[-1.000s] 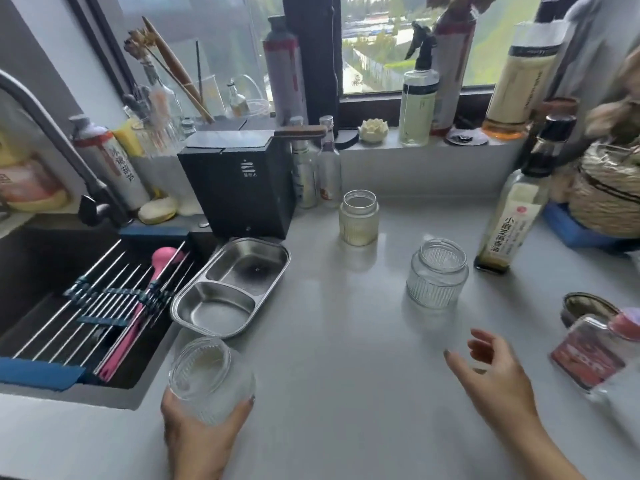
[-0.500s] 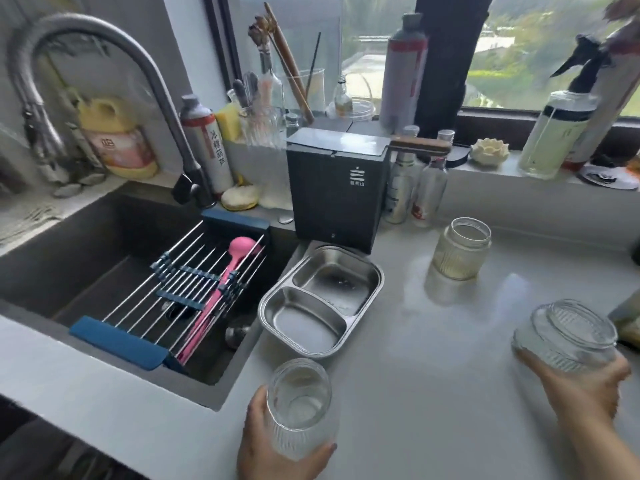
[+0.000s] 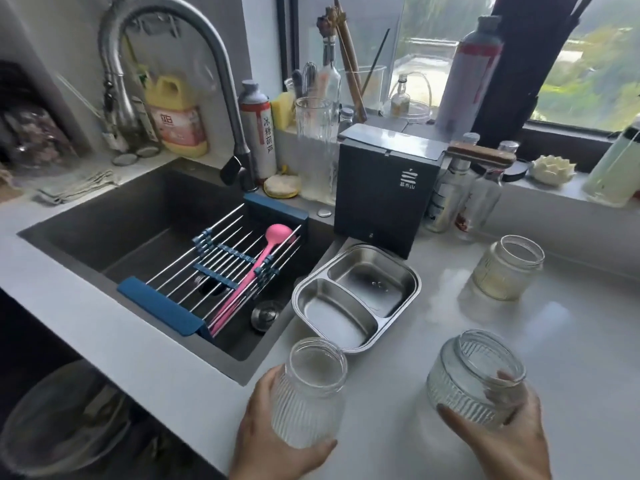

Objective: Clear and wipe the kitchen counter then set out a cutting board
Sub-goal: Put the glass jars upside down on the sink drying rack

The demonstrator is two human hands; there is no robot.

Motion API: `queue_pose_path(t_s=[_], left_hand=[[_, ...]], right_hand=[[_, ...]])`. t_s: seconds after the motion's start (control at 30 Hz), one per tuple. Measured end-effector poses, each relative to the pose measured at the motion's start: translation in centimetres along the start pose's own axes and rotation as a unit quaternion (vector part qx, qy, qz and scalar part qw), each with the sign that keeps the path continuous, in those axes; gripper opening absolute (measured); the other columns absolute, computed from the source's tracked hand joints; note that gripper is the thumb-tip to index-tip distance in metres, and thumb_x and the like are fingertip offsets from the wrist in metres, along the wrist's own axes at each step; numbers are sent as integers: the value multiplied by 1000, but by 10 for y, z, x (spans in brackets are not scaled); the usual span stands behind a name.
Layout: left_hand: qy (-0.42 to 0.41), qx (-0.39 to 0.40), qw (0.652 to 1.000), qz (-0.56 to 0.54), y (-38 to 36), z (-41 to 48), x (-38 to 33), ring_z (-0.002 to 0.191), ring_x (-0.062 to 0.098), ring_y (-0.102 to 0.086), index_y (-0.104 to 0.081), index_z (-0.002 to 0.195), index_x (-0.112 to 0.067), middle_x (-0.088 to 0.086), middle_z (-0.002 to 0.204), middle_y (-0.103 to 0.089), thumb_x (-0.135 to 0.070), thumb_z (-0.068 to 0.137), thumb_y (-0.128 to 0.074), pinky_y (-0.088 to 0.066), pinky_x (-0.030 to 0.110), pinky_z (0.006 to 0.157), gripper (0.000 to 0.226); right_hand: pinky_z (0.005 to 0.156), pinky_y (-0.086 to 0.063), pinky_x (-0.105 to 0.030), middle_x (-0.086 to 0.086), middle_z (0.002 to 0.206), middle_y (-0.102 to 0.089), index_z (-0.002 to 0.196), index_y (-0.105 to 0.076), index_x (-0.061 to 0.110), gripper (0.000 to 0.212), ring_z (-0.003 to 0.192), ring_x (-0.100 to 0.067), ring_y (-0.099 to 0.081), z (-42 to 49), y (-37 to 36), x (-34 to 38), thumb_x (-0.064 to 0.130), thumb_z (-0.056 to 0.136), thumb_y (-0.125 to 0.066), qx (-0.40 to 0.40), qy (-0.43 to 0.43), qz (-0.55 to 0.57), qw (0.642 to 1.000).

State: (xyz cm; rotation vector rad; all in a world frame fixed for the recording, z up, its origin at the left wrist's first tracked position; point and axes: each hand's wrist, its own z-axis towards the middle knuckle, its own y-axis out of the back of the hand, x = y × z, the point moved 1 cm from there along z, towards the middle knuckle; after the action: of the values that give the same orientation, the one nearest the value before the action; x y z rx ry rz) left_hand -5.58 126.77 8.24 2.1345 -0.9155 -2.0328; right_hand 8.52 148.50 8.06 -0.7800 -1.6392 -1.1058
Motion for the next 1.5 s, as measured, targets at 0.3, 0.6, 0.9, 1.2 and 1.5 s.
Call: queue_pose_path(t_s=[0.3, 0.6, 0.9, 1.2, 1.5], left_hand=[[-59, -173, 982, -53, 73, -10, 4, 96, -7, -48, -28, 99, -50, -24, 103, -46, -16, 29, -90, -38, 20, 80, 98], [-131, -199, 968, -78, 162, 88, 17, 111, 24, -49, -38, 110, -58, 5, 128, -42, -23, 27, -84, -51, 46, 90, 101], [-138, -161, 975, -63, 221, 214, 25, 110, 20, -39, -28, 101, -55, -2, 114, -36, -28, 34, -81, -36, 33, 89, 90], [-152, -114, 981, 23, 194, 293, 42, 110, 21, -36, -39, 121, -18, -14, 109, -36, -17, 40, -81, -40, 41, 97, 91], [-138, -56, 983, 108, 160, 329, 36, 118, 30, -39, -46, 124, -10, 4, 126, -52, -26, 39, -81, -37, 45, 102, 93]], right_hand=[[79, -40, 1, -2, 113, -60, 111, -49, 37, 85, 103, -13, -59, -22, -48, 48, 12, 38, -84, 212, 106, 25, 971], [57, -53, -17, -17, 99, -63, 95, -47, 36, 66, 74, -26, -67, -35, -168, 113, -3, 55, -83, 247, 101, 120, 956], [73, -56, -41, -1, 91, -59, 118, -49, 33, 62, 83, -15, -65, 2, -314, 154, 10, 68, -78, 189, 16, 110, 976], [98, -46, -37, -5, 123, -52, 131, -38, 20, 87, 112, -20, -52, 67, -406, 176, 27, 58, -84, 103, 76, -68, 989], [109, -30, -37, -7, 137, -45, 140, -29, 18, 100, 127, -26, -37, 115, -456, 167, 44, 57, -78, 123, 166, -279, 938]])
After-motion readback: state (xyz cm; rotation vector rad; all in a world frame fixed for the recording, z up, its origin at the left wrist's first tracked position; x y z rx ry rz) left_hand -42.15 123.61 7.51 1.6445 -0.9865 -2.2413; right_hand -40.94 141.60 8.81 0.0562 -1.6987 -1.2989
